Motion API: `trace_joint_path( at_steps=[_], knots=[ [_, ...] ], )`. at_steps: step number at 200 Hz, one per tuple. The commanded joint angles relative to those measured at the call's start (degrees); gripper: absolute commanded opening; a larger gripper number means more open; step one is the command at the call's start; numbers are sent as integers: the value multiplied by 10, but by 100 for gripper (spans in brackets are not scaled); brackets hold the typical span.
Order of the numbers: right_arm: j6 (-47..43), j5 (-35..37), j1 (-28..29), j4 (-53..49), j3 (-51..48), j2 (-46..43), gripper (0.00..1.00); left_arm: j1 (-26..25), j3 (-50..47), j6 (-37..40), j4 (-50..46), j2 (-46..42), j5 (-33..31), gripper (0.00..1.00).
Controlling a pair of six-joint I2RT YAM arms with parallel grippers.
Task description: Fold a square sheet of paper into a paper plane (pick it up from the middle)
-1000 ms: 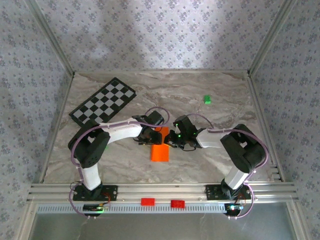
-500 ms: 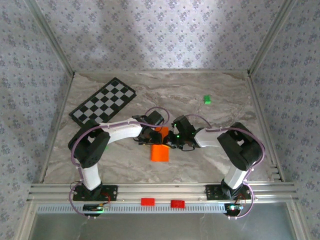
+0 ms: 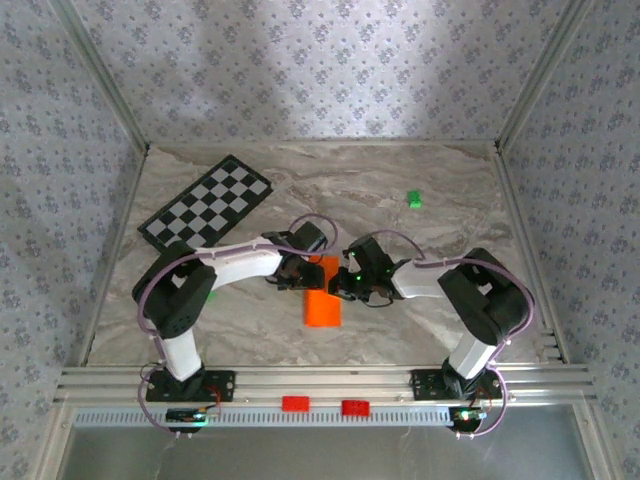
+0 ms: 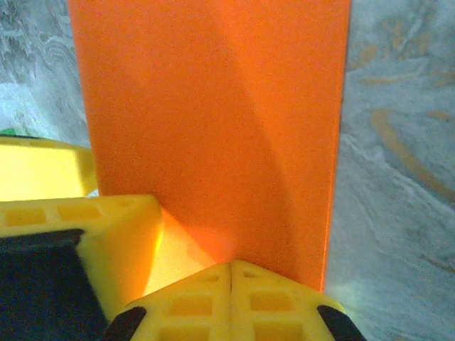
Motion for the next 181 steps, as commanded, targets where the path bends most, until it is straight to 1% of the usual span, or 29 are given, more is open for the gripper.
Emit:
trace_joint_path(
  at_steps=[1,15,30,45,49,55,61,89,98,103,125,151,181],
  knots=[
    [-47,21,-6,-124,-41,12,0,-10,-15,-10,82,-40,48,68],
    [-64,13,-8,-132,-50,5,0,-7,-26,-14,87,-77,44,68],
    [-83,7,-11,-143,-55,-3,0,0,-47,-23,104,-114,59,66],
    [-103,2,-17,-165,-58,-13,0,9,-77,-35,144,-146,85,58],
    [-107,5,-19,-171,-59,-16,0,12,-85,-41,156,-154,91,55],
    [-114,7,-21,-179,-59,-20,0,17,-96,-49,173,-164,105,47],
    [-122,7,-25,-185,-60,-24,0,24,-108,-56,191,-171,119,42],
    [-130,7,-37,-206,-58,-29,0,51,-146,-88,276,-174,218,19],
    [-130,7,-40,-204,-58,-29,0,54,-152,-97,294,-167,240,5],
    [-130,8,-42,-203,-59,-28,0,54,-154,-101,301,-163,249,0],
    [-130,13,-46,-205,-59,-28,0,54,-166,-121,345,-139,292,0],
    [-123,14,-46,-194,-61,-31,0,54,-164,-121,374,-104,330,0],
    [-118,15,-45,-193,-61,-30,0,53,-160,-119,383,-77,342,0]
  ],
)
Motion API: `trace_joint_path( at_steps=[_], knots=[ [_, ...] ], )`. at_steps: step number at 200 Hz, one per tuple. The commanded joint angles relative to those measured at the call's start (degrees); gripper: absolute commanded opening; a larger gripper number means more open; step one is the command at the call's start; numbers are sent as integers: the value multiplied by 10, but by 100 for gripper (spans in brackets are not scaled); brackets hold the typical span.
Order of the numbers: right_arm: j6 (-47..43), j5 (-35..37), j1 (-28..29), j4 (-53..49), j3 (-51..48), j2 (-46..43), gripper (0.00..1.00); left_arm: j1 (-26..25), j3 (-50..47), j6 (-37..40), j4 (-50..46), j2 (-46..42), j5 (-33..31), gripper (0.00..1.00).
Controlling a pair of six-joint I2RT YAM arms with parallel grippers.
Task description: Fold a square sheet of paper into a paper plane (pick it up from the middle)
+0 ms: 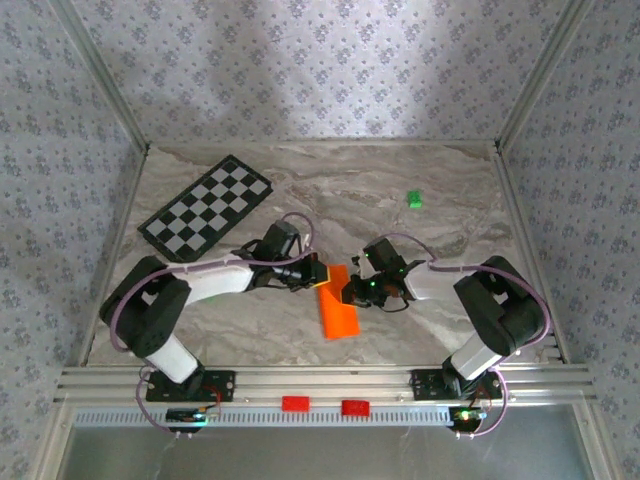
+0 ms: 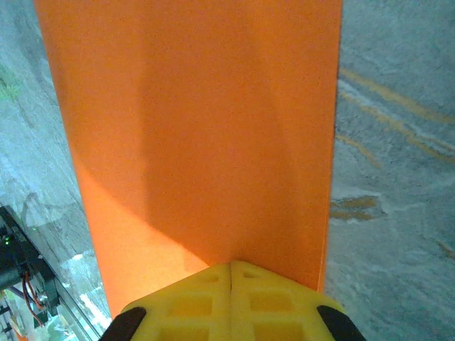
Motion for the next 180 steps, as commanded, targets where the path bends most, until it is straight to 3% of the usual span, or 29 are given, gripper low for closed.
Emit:
trace_joint_path(
  at_steps=[1,118,180],
  knots=[
    [-4,63,-3,-99,-31,21,0,-1,6,-4,32,14,39,0],
    [0,66,-2,-105,-21,21,0,0,-2,52,-12,64,44,0],
    [6,74,5,-99,-25,30,0,12,-63,128,-42,97,29,0]
  ],
)
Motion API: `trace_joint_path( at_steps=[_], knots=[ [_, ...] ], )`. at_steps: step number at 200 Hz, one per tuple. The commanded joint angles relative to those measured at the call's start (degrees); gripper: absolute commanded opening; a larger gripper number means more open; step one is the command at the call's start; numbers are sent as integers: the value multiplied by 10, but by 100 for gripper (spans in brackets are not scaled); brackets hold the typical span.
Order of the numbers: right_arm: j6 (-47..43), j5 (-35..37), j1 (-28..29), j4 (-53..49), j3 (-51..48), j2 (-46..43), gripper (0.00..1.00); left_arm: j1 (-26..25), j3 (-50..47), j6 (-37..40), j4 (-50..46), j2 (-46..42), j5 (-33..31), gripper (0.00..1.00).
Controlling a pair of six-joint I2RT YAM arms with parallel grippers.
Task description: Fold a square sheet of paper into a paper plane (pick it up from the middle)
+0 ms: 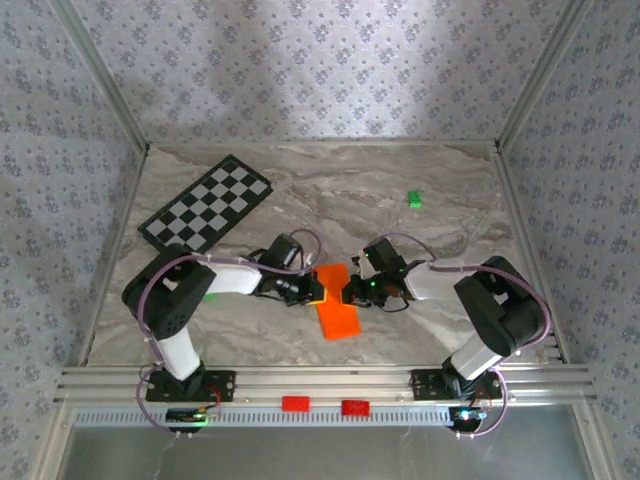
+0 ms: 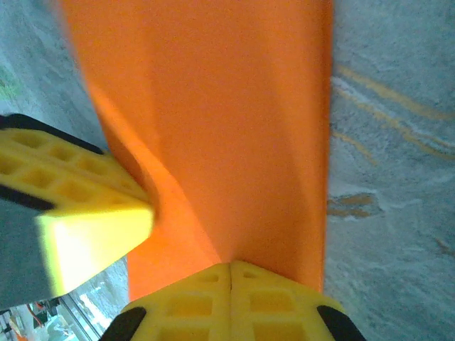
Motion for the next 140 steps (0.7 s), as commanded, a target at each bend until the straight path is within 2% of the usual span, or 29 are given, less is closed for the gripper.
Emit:
trace_joint_path(
  at_steps=[1,25,72,102,140],
  knots=[
    [5,73,5,-95,-26,30,0,8,-27,43,-46,19,-17,0],
    [7,80,5,-95,-30,29,0,8,-7,57,-94,-6,-41,0],
    [8,84,5,-102,-30,24,0,11,82,49,-116,-44,-19,0],
    [9,84,5,-99,-28,26,0,16,106,72,-131,-12,-15,0],
    [10,85,6,-97,-28,27,0,27,69,67,-85,15,-4,0]
  ],
)
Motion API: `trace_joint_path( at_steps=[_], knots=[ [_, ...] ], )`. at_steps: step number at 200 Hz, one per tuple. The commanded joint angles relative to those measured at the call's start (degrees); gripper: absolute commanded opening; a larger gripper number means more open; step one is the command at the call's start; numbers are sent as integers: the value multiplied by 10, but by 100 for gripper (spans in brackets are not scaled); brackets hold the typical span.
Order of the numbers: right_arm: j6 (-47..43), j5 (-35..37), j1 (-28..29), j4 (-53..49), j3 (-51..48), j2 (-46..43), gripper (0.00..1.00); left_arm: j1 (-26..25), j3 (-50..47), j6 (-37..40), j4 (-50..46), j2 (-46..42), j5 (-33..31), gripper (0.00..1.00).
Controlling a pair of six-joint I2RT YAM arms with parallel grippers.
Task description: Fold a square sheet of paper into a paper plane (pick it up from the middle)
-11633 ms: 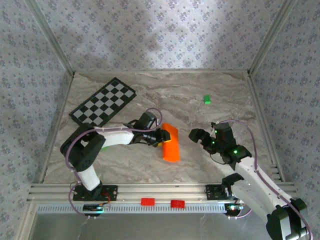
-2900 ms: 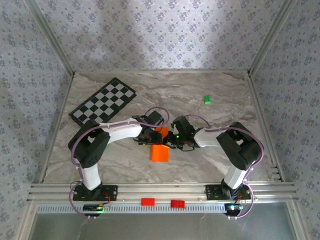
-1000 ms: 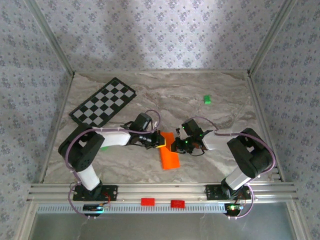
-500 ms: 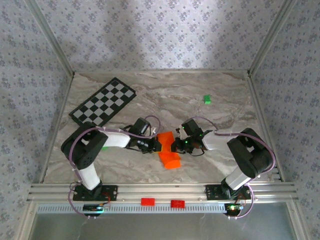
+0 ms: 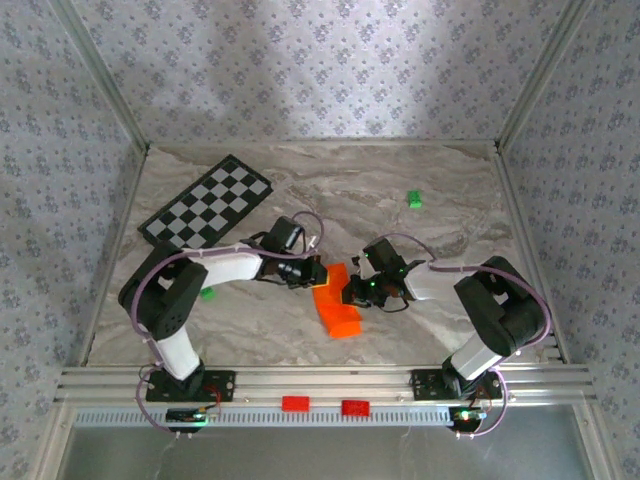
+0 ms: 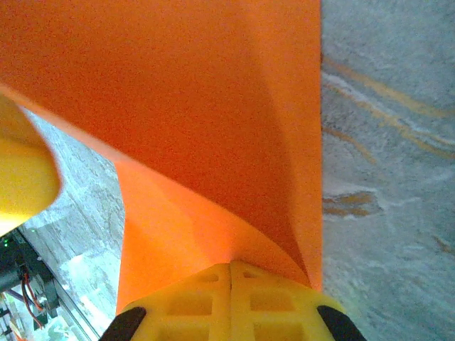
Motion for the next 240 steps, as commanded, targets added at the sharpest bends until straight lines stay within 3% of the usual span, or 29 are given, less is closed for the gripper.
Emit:
trace_joint_path(
  at_steps=[1,51,137,240],
  knots=[
    [6,82,3,-97,-28,27,0,9,-26,11,11,22,7,0],
    [10,83,7,-91,-30,30,0,35,-76,6,66,50,-5,0],
    [9,84,8,-92,-29,33,0,40,-11,-4,46,17,40,0],
    [8,84,8,-92,-36,29,0,70,-27,-8,57,78,-23,0]
  ],
)
